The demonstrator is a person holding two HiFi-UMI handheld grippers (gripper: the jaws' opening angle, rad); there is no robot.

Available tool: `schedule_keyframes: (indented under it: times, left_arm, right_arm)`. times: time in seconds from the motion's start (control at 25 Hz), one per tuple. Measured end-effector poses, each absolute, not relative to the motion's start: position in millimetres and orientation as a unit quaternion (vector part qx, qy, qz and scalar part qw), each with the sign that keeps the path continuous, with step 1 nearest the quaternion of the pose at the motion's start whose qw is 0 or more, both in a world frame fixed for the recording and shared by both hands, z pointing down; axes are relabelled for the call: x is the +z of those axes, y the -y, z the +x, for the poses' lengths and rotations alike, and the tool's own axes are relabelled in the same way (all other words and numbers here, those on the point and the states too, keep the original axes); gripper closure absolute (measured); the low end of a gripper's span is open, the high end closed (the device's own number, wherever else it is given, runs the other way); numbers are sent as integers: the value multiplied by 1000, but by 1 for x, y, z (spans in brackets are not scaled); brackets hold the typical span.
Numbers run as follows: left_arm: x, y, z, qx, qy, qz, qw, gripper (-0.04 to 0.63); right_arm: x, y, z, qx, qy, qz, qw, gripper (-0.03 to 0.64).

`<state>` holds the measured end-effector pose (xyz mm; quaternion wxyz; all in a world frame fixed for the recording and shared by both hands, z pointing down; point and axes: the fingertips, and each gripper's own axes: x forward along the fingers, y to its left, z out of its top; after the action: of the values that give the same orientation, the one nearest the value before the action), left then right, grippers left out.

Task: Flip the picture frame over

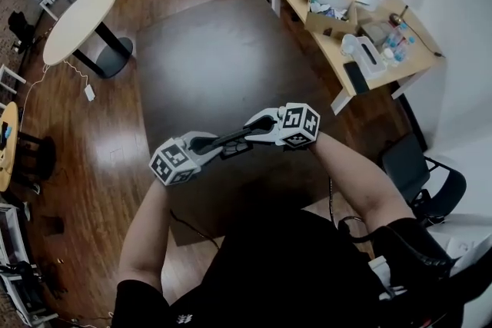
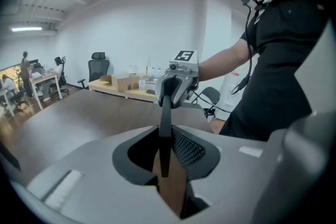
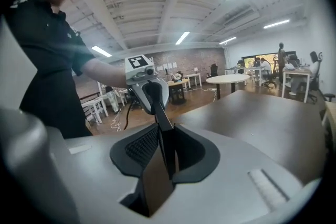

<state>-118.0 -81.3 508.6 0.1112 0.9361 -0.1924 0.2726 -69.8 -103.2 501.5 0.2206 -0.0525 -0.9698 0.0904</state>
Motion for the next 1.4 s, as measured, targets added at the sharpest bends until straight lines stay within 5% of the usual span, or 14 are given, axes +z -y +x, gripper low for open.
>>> schedule_keyframes:
  times: [0.44,1.4]
  left_arm:
    - [608,81,-133,392,222,893,20,520]
    - [630,39,-108,423,205,883,6,509]
  right_arm:
    - [585,92,-83,24,953,-6,301,525]
    - [609,48,-60,14,947,-41,319,514]
